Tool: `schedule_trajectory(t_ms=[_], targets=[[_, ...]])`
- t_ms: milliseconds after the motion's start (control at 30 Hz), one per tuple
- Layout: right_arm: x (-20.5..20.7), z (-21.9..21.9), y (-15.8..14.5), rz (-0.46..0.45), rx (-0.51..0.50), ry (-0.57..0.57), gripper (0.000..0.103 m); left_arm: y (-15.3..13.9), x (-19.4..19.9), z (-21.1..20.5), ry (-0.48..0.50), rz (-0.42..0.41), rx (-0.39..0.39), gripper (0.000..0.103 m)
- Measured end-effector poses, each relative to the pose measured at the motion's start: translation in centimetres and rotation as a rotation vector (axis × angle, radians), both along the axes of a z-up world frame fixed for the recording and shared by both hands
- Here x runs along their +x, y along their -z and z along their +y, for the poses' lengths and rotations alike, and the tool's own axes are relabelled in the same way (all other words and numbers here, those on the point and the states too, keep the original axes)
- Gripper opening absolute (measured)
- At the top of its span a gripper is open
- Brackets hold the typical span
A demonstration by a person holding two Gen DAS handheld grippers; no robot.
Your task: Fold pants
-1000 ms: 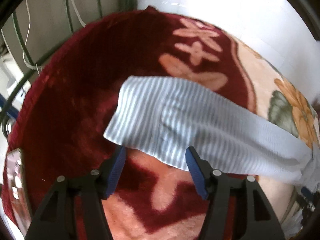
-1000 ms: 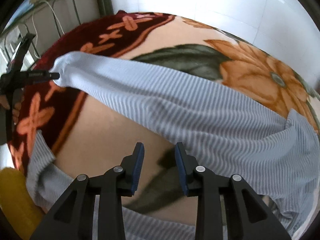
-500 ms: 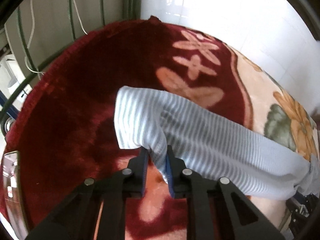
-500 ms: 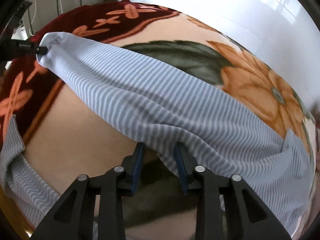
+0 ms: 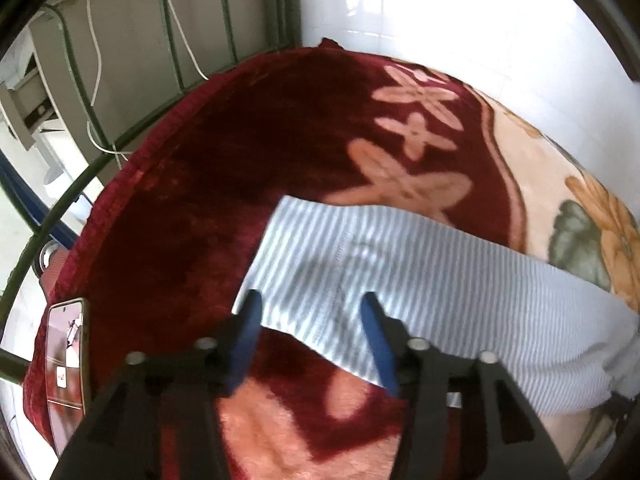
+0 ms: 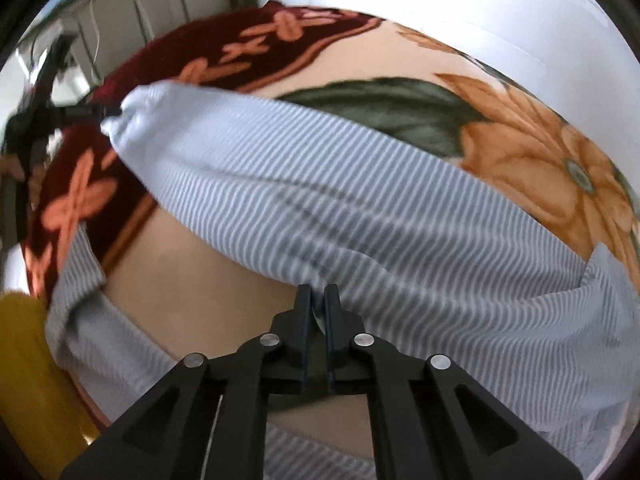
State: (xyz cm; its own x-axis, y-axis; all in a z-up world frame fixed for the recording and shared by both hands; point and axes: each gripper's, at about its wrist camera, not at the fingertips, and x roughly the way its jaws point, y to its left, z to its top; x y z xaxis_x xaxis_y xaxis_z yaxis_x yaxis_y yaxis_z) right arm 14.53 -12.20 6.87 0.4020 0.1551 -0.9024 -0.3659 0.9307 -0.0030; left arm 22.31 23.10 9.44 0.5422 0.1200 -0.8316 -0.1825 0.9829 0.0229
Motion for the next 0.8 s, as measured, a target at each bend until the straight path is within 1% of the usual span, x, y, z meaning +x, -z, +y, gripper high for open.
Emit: schedule_trajectory(t_ms=[67, 133, 233, 400, 500, 600, 800], targets=[[-0.6, 0.3, 0.0, -0.009, -0.012, -0.014, 0.018, -0.3, -0.1, 0.0, 0.005, -0.008, -0.016, 0.058], [-1.2, 0.4, -0.2, -0.014, -0.002, -0.015, 0.022, -0.5, -0.2, -0.3, 0.019, -0.008, -0.018, 0.058], [-1.7, 0.1, -0.4, -0.012, 0.006, -0.005, 0.023, -0.9, -0.5, -1.3, 0.049, -0.013, -0.015, 0.061], [-2.5, -1.7, -1.2, -0.026, -0.005, 0.04, 0.023, -1.4, -1.4, -4.4, 0.107, -0.014, -0.053, 0.062], [-3.1, -4.2, -2.1, -0.036, -0.027, 0.082, 0.025, -1.8, -1.9, -7.1, 0.153, -0.015, -0.075, 0.064], [-3.9, -7.2, -3.1, -0.052, -0.063, 0.132, 0.03, -1.8, -2.1, -10.3, 0.202, -0.01, -0.092, 0.065], [-5.2, -15.2, -4.7, -0.059, -0.098, 0.28, 0.031, -1.5, -2.2, -17.5, 0.301, 0.012, -0.111, 0.065]])
